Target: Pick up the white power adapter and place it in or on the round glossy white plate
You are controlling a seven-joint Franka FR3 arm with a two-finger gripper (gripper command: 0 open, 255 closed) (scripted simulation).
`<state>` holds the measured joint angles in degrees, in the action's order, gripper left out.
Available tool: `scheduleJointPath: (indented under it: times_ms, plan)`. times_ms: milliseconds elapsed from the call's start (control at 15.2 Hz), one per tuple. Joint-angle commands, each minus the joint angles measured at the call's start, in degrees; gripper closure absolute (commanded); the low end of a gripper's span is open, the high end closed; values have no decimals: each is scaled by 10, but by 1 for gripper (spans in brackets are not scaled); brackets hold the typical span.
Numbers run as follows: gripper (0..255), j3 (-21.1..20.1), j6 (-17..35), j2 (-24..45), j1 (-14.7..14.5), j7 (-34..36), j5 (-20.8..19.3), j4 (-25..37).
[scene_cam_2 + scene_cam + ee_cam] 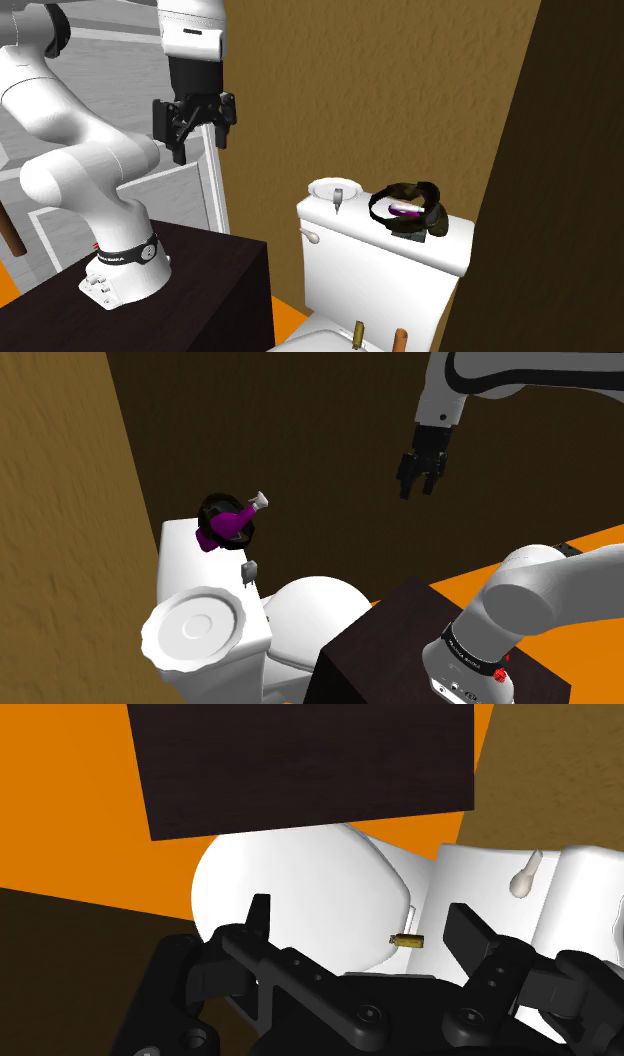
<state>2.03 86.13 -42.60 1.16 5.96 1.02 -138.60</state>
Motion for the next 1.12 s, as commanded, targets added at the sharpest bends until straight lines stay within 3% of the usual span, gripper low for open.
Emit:
scheduleJointPath:
  times_ms: [0, 528, 1056]
  plan:
    - [0, 0, 0, 0, 0, 0, 0, 0]
    - [0, -88, 122, 55, -36, 96, 64, -38]
    - [0, -176, 250, 165, -62, 192, 97, -24]
